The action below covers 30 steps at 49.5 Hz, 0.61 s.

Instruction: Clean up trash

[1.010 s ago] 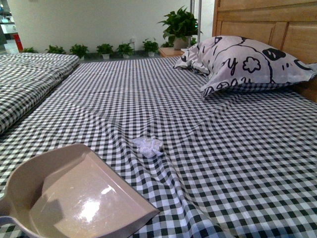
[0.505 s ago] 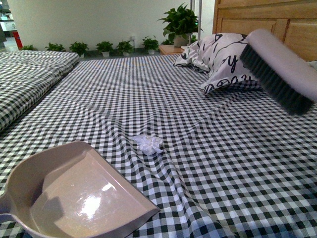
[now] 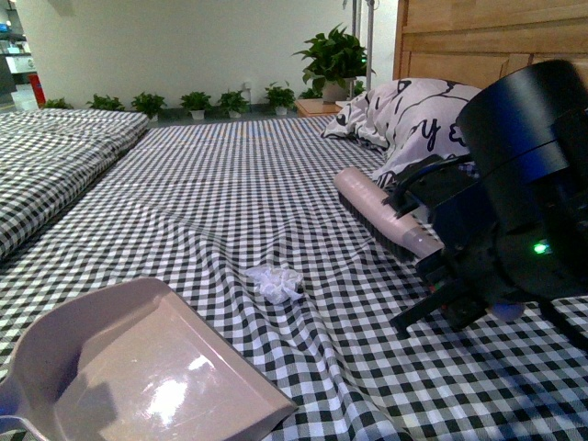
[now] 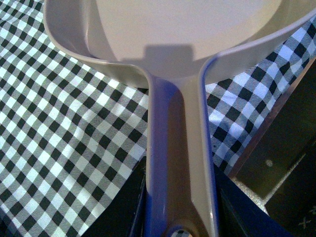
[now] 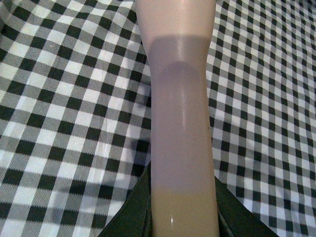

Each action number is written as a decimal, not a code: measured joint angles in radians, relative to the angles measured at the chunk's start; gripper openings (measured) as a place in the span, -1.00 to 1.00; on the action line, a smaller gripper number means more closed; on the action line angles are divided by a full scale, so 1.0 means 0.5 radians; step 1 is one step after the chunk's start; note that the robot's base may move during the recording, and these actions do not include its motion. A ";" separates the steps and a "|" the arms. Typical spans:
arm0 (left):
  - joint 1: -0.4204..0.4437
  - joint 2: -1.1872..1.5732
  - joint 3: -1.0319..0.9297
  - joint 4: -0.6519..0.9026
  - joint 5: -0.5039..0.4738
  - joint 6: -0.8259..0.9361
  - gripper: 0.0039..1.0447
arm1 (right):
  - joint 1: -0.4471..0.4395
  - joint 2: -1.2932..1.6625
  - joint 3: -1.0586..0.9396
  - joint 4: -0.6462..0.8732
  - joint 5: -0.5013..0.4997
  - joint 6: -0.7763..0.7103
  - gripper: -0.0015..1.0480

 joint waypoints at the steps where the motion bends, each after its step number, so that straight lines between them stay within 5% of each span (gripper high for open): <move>1: 0.000 0.000 0.000 0.000 0.000 0.000 -0.47 | 0.009 0.034 0.020 0.008 0.014 -0.016 -0.65; 21: 0.000 0.000 0.000 0.000 0.000 0.001 -0.47 | 0.194 0.262 0.060 -0.052 -0.082 -0.082 -0.65; 30: 0.000 0.000 0.000 0.000 -0.001 0.002 -0.47 | 0.304 0.092 -0.086 -0.254 -0.456 0.024 -0.65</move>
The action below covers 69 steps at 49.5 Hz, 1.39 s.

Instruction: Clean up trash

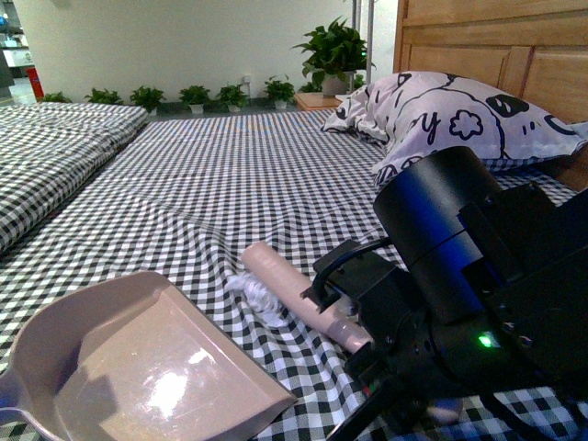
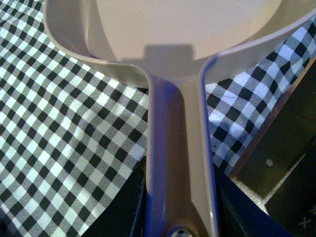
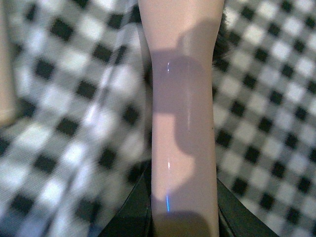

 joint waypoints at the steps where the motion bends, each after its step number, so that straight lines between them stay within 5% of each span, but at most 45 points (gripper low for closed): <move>1: 0.000 0.000 0.000 0.000 0.000 0.000 -0.47 | 0.005 -0.021 -0.016 -0.034 -0.050 0.011 -0.65; 17: 0.000 0.000 0.000 0.000 0.001 0.002 -0.47 | -0.033 -0.546 -0.176 -0.433 -0.729 0.073 -0.65; 28: 0.000 0.000 0.000 0.000 0.000 0.003 -0.47 | -0.262 -0.681 -0.176 -0.373 -0.692 0.105 -0.65; 41: 0.000 0.000 -0.001 0.005 -0.006 -0.002 -0.47 | -0.652 -0.581 -0.270 0.182 -0.529 0.118 -0.65; 48: 0.002 -0.036 -0.137 0.517 -0.206 -0.219 -0.47 | -0.896 -0.569 -0.279 0.264 -0.539 0.140 -0.65; 60: 0.085 -0.121 -0.135 0.875 -0.404 -0.800 -0.47 | -1.364 -0.790 -0.287 0.120 -0.845 0.232 -0.65; 69: 0.091 -0.330 -0.135 0.916 -0.563 -1.170 -0.47 | -1.484 -1.221 -0.325 -0.043 -1.123 0.397 -0.65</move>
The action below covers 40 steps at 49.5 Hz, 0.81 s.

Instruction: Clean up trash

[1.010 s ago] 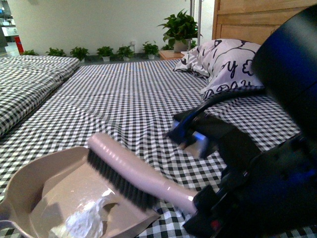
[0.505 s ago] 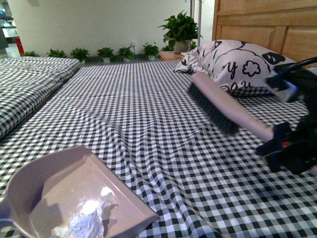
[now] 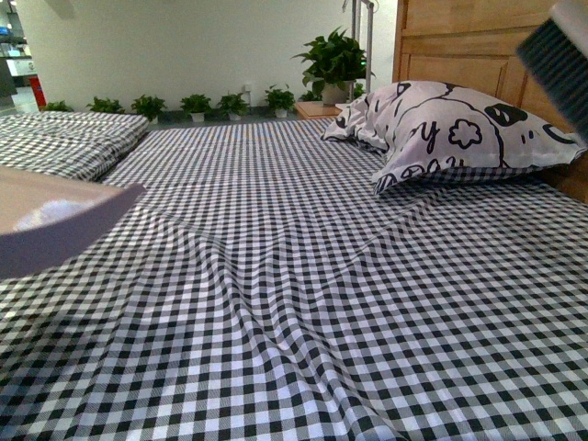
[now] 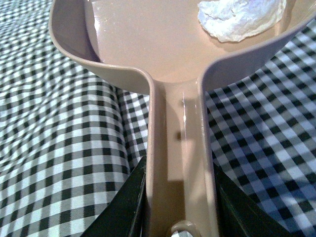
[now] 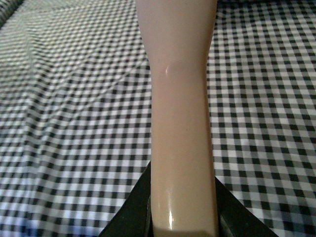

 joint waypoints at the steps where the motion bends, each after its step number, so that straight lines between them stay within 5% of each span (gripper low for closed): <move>1: 0.001 -0.025 0.000 -0.001 -0.017 -0.026 -0.47 | -0.003 -0.023 -0.004 -0.009 -0.014 0.006 -0.65; 27: -0.127 -0.971 -0.031 -0.514 -0.191 -0.486 -0.47 | -0.188 -0.819 -0.047 -0.321 -0.443 0.501 -0.65; 40: -0.290 -1.422 -0.033 -0.834 -0.293 -0.581 -0.47 | -0.037 -1.132 -0.097 -0.449 -0.298 0.806 -0.65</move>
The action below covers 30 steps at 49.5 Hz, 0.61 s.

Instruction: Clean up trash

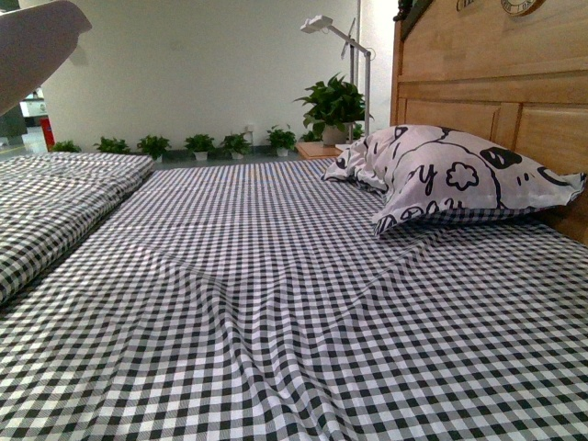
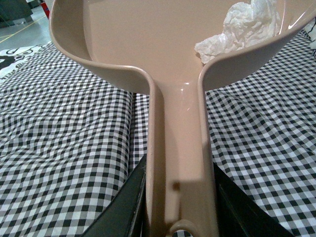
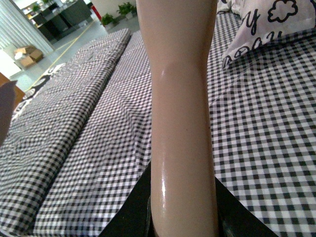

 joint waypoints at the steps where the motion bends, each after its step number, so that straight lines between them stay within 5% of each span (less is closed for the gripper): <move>1: -0.016 -0.040 0.000 -0.034 -0.019 0.000 -0.47 | 0.035 -0.041 -0.003 -0.011 0.033 0.040 -0.65; 12: -0.066 -0.227 0.000 -0.174 -0.092 -0.031 -0.47 | 0.215 -0.289 -0.003 -0.132 0.246 0.212 -0.65; 30: -0.562 -0.249 0.000 -0.116 -0.553 -0.131 -0.47 | 0.221 -0.407 0.021 -0.133 0.288 0.257 -0.65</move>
